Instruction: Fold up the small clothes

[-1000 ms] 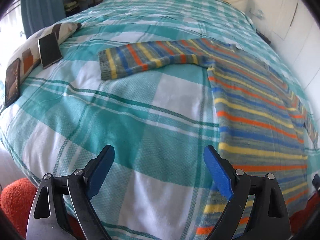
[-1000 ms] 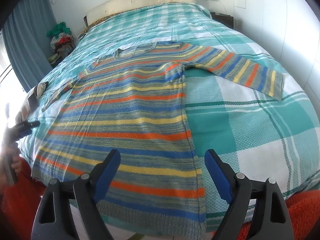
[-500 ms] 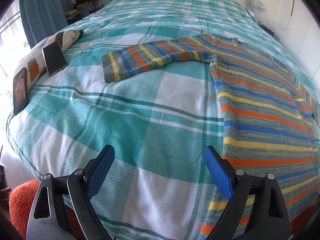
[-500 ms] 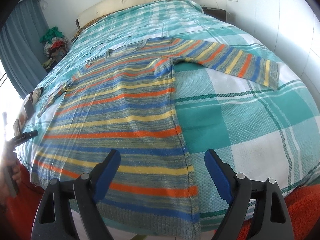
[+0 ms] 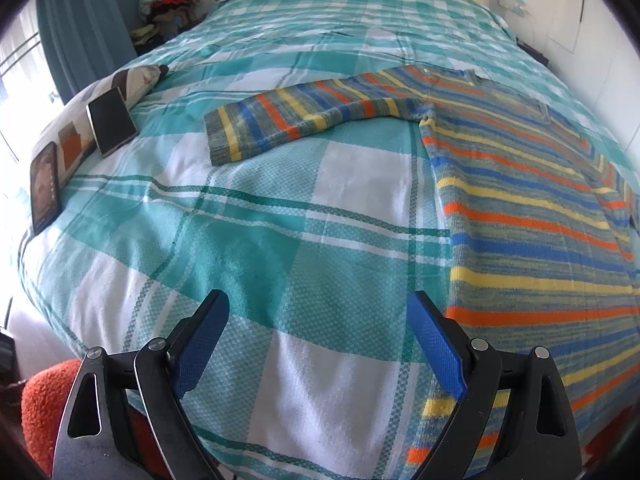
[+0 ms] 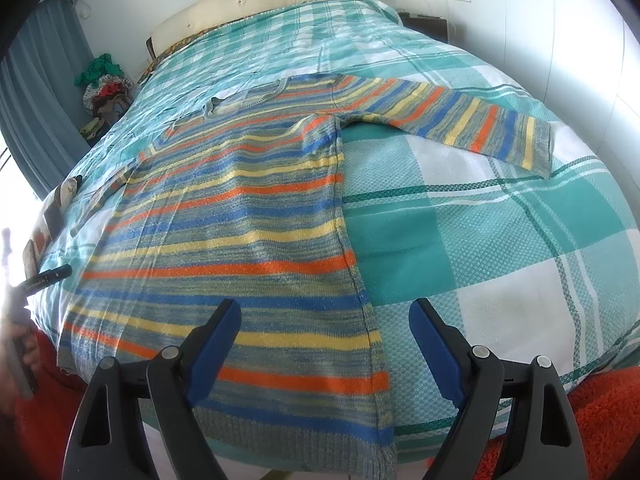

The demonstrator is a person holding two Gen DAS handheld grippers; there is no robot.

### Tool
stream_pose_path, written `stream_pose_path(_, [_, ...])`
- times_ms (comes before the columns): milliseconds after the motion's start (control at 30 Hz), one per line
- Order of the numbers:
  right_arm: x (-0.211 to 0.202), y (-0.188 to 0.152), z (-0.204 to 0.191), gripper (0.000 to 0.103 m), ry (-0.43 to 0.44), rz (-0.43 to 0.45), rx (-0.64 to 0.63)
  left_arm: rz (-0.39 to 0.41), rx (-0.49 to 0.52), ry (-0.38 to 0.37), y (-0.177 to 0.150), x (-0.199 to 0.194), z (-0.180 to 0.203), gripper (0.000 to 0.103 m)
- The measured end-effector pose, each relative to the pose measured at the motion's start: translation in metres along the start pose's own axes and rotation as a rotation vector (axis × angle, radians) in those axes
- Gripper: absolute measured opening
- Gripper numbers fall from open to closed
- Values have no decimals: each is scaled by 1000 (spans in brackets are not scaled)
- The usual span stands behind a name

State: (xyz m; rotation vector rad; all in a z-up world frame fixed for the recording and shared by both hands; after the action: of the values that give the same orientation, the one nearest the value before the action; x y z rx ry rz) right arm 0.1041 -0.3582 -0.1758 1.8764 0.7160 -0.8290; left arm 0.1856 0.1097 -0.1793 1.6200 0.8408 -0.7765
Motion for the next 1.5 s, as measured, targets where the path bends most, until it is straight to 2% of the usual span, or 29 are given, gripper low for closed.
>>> stream_pose_path(300, [-3, 5, -3, 85, -8, 3, -18, 14, 14, -10, -1, 4, 1, 94])
stream_pose_path(467, [-12, 43, 6, 85, 2, 39, -40, -3, -67, -79, -10, 20, -12, 94])
stream_pose_path(567, [-20, 87, 31, 85, -3, 85, -3, 22, -82, -94, -8, 19, -15, 94])
stream_pose_path(667, [-20, 142, 78, 85, -50, 133, 62, 30, -91, -100, -8, 19, -14, 95])
stream_pose_path(733, [-15, 177, 122, 85, -91, 148, 175, 30, -87, -97, -8, 19, -12, 95])
stream_pose_path(800, [-1, 197, 168, 83, -89, 91, 349, 29, -84, -93, -8, 20, -13, 95])
stream_pose_path(900, [22, 204, 206, 72, -52, -13, 510, 26, -88, -92, -7, 21, -13, 95])
stream_pose_path(933, [28, 204, 214, 72, -49, -31, 543, 25, -90, -91, -8, 21, -14, 95])
stream_pose_path(1067, [50, 206, 223, 63, -14, -82, 574, 18, -91, -88, -9, 24, -15, 95])
stream_pose_path(1167, [65, 209, 230, 57, -1, -89, 625, 11, -85, -79, -10, 27, -14, 96])
stream_pose_path(1200, [71, 208, 231, 49, 0, -94, 643, 12, -81, -76, -10, 27, -13, 96])
stream_pose_path(1233, [77, 208, 232, 41, -16, -101, 640, 12, -78, -72, -10, 27, -13, 97])
stream_pose_path(1267, [82, 205, 231, 13, -43, -117, 623, 12, -76, -69, -10, 27, -12, 97])
stream_pose_path(1300, [86, 204, 229, 3, -57, -126, 610, 11, -75, -67, -10, 27, -12, 97])
stream_pose_path(1400, [69, 218, 215, 3, -171, -35, 487, 14, -78, -71, -9, 28, -13, 97])
stream_pose_path(1500, [39, 245, 174, 3, -237, 63, 318, 21, -86, -78, -8, 28, -12, 97])
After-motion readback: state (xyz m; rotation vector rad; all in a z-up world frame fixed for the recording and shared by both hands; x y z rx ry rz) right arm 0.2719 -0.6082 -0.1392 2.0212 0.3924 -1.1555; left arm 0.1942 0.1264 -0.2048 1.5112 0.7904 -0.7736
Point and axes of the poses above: each gripper's, at about its wrist camera, not at the fingertips, and x roughly the way its jaws point, z to its right, y to its top, the point moved 8 cm from there along x, roughly the way its jaws point, and after that the axes turned 14 degrees about x, right-handed, at the moved point
